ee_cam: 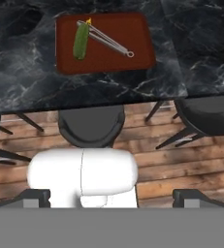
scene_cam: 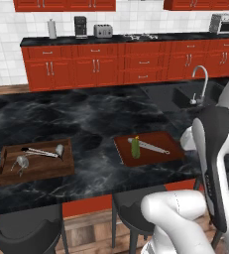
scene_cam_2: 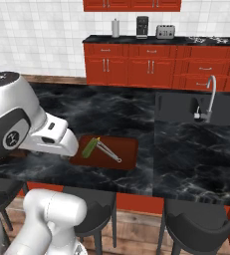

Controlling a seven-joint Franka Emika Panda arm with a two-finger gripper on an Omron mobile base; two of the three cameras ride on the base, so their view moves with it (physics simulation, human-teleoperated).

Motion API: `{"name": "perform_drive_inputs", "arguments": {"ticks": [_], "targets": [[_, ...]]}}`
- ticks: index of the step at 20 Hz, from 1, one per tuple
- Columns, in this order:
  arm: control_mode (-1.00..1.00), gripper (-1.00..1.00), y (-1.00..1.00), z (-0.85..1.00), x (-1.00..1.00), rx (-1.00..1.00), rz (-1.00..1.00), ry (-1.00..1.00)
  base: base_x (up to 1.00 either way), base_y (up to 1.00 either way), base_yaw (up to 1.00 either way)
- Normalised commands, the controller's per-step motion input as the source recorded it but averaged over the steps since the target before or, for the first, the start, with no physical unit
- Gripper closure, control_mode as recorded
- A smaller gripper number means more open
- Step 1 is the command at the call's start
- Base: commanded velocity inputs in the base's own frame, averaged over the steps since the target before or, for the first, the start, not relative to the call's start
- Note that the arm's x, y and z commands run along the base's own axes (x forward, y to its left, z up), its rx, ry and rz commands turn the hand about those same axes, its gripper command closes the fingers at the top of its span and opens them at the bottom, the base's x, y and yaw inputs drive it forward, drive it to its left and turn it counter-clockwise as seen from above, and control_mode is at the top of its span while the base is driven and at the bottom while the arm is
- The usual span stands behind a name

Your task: Gather the cucumber and avocado from the fridge and place them on a tray on the dining counter. Then gather the fishs from the fridge and place them on the other tray.

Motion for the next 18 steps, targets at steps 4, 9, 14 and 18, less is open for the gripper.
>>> {"name": "perform_drive_inputs", "arguments": {"ticks": [4,9,14,18], "targets": [[-1.00,-1.00,0.00,0.25,-0.13,0.00,0.00,0.00,0.00,0.00,0.00],[1.00,-1.00,0.00,0.08,-0.09,0.00,0.00,0.00,-0.08,0.00,0.00],[1.00,-1.00,0.00,0.00,0.00,0.00,0.00,0.00,-0.86,0.00,0.02],[1.00,-1.00,0.00,0.00,0.00,0.00,0.00,0.00,-1.00,0.03,0.29]]}}
